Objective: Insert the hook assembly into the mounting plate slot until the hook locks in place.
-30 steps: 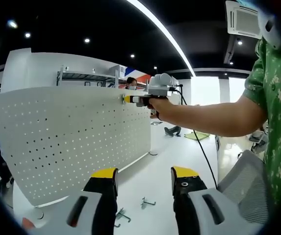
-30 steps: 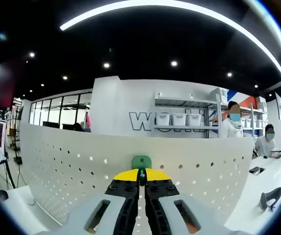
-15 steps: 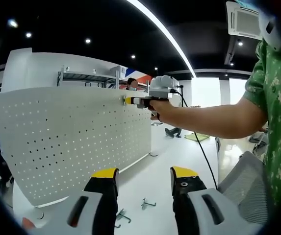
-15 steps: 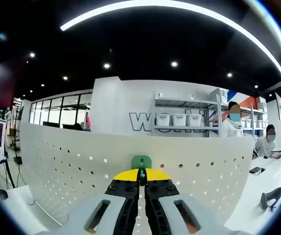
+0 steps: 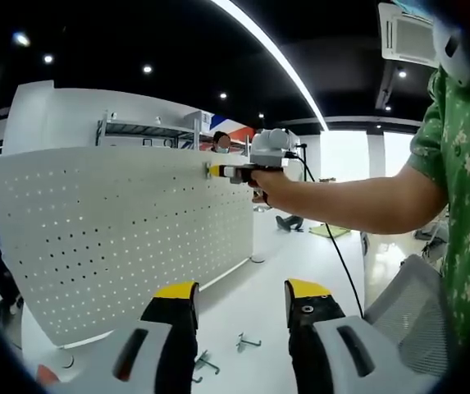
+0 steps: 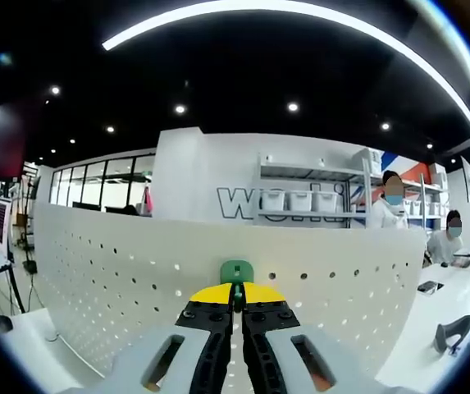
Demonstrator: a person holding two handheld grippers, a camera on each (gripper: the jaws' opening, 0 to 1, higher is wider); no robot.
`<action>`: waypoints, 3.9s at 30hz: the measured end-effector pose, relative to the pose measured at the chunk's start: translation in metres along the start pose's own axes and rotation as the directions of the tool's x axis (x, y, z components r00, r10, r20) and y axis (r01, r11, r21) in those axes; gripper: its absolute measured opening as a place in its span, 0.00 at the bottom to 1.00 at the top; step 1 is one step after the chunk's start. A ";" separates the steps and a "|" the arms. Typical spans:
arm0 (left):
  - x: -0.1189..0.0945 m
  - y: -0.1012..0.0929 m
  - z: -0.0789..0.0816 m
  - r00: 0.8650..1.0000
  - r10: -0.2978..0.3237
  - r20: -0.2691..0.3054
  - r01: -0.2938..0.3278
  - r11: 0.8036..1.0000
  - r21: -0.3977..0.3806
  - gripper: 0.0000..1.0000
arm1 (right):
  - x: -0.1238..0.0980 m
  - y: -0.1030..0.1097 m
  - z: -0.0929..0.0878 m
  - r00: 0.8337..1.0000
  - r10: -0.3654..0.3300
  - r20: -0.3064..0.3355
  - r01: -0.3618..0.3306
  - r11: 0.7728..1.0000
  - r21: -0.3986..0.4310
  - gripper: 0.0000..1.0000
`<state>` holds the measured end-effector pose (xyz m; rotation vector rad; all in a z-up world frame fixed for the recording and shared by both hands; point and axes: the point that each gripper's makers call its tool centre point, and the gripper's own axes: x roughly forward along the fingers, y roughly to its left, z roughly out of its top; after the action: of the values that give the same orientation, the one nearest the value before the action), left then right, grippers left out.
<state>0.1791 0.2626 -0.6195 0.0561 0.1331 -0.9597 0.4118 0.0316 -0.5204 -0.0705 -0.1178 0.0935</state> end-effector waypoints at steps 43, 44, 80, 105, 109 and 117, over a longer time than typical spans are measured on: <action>0.001 -0.001 -0.002 1.000 -0.004 -0.001 0.004 1.000 -0.007 0.43 | 0.001 0.001 -0.009 0.999 0.026 -0.030 -0.027 0.999 -0.022 0.07; 0.001 -0.001 -0.003 1.000 -0.004 -0.001 0.004 1.000 -0.007 0.43 | 0.001 0.001 -0.010 0.999 0.024 -0.031 -0.024 0.999 -0.021 0.07; 0.000 -0.004 -0.003 1.000 -0.009 -0.002 0.009 1.000 -0.005 0.43 | -0.005 0.008 -0.016 0.997 0.058 -0.043 -0.060 0.998 -0.029 0.17; -0.001 -0.008 0.000 1.000 -0.016 0.006 0.016 1.000 0.001 0.43 | -0.028 0.004 -0.024 0.997 0.066 -0.049 -0.067 0.998 0.000 0.37; 0.000 -0.009 0.000 1.000 -0.018 0.005 0.018 1.000 0.001 0.43 | -0.032 0.003 -0.026 0.996 0.071 -0.050 -0.071 0.997 0.006 0.39; 0.000 -0.011 0.000 1.000 -0.022 0.005 0.022 1.000 0.004 0.43 | -0.034 0.000 -0.031 0.996 0.075 -0.054 -0.074 0.997 0.021 0.44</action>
<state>0.1705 0.2565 -0.6190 0.0557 0.1271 -0.9821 0.3819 0.0265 -0.5546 -0.0582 -0.0590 0.1670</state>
